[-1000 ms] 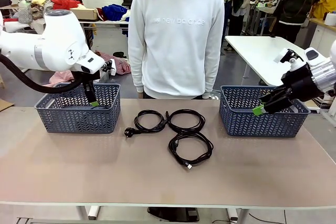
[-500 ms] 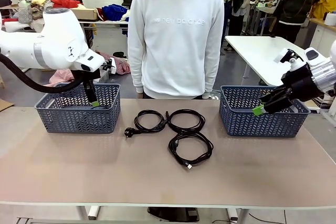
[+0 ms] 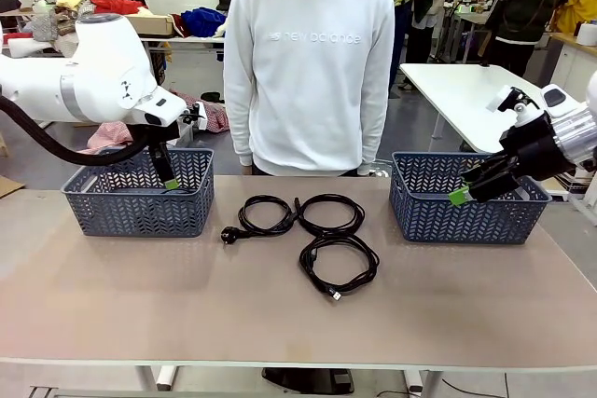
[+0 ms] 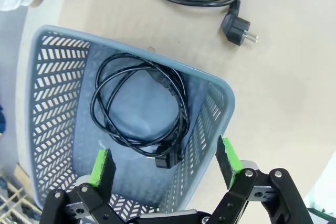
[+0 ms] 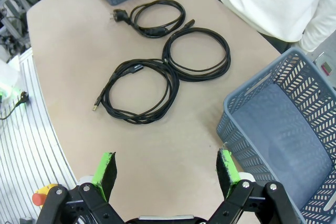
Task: Organize the cables according to human instructions.
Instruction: Pick up a bundle of cables and place it in the basket indicated by the human.
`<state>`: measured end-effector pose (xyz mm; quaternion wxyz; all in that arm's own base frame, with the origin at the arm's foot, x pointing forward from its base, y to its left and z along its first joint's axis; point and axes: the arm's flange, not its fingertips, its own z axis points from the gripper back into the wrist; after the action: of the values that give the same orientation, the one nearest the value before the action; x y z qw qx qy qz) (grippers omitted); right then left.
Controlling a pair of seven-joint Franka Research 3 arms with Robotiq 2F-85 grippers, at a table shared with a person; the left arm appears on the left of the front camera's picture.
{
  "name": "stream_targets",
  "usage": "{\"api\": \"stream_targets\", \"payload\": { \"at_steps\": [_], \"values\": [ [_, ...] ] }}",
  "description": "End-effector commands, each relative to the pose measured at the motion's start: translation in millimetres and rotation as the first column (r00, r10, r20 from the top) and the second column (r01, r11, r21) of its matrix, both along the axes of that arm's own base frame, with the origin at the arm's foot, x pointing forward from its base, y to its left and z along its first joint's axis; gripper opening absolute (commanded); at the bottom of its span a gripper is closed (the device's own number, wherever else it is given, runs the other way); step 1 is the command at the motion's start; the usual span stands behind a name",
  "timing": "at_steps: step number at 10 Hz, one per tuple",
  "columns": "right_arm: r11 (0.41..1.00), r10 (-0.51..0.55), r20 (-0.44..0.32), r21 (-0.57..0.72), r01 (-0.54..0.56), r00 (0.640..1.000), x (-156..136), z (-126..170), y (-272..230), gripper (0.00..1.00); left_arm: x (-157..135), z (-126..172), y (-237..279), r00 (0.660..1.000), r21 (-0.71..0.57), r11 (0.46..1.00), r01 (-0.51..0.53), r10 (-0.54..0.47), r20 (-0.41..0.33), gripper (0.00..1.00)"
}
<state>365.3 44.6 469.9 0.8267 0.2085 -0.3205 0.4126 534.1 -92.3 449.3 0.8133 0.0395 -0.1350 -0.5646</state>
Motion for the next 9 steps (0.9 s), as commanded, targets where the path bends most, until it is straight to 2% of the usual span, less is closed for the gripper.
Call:
{"api": "stream_targets", "payload": {
  "at_steps": [1,2,5,9],
  "values": [
    [1.000,0.022,0.020,0.021,-0.022,1.000,5,-2,-1,1.00,0,0,0,1.000,-0.003,1.000,-0.002,0.002,0.000,1.00],
    [1.000,0.022,0.020,0.021,-0.022,1.000,5,-2,-1,1.00,-8,1,-4,1.000,-0.062,0.998,-0.010,0.011,0.018,1.00],
    [1.000,0.022,0.020,0.021,-0.022,1.000,5,-2,-1,1.00,-54,8,-37,0.997,-0.206,0.978,-0.011,0.027,0.075,1.00],
    [1.000,0.022,0.020,0.021,-0.022,1.000,5,-2,-1,1.00,-116,3,-75,0.999,-0.296,0.954,0.039,-0.027,0.046,1.00]
  ]
}}
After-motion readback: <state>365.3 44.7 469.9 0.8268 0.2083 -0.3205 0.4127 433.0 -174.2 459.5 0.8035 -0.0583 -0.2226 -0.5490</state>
